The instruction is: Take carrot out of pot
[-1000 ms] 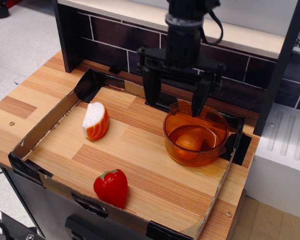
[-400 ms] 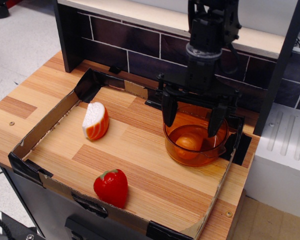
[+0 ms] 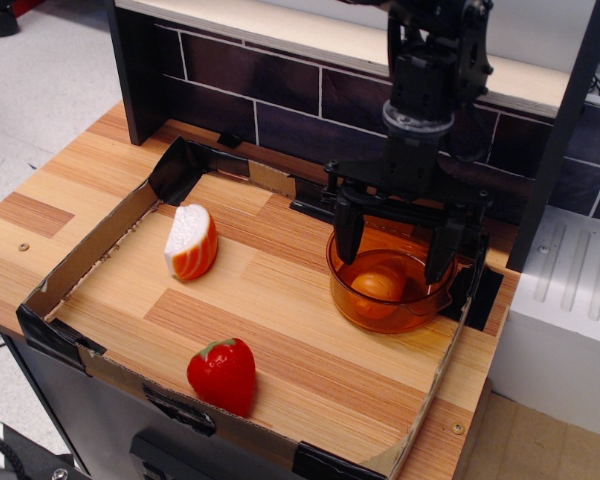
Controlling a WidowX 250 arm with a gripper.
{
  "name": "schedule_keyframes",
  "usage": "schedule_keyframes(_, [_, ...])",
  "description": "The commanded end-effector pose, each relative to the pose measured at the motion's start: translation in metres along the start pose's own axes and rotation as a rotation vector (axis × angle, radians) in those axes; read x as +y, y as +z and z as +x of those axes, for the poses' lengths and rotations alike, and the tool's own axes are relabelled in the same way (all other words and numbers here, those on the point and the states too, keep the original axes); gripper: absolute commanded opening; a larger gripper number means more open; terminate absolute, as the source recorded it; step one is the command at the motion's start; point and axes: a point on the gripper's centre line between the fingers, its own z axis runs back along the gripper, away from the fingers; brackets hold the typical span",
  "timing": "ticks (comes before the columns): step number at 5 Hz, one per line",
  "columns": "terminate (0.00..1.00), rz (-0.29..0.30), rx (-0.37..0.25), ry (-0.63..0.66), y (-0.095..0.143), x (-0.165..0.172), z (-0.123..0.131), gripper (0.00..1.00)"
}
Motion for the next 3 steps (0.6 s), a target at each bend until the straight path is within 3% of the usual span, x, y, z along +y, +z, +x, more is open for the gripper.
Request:
schedule_keyframes(1, [0.0,0.034,-0.014,0.019,-0.013,0.002,0.005,1.0])
schedule_keyframes(2, [0.0,0.057,-0.004,0.033,-0.022,0.002,0.005,1.0])
schedule_keyframes(3, [0.0,0.054,-0.005,0.03,-0.024,0.002,0.003,0.0])
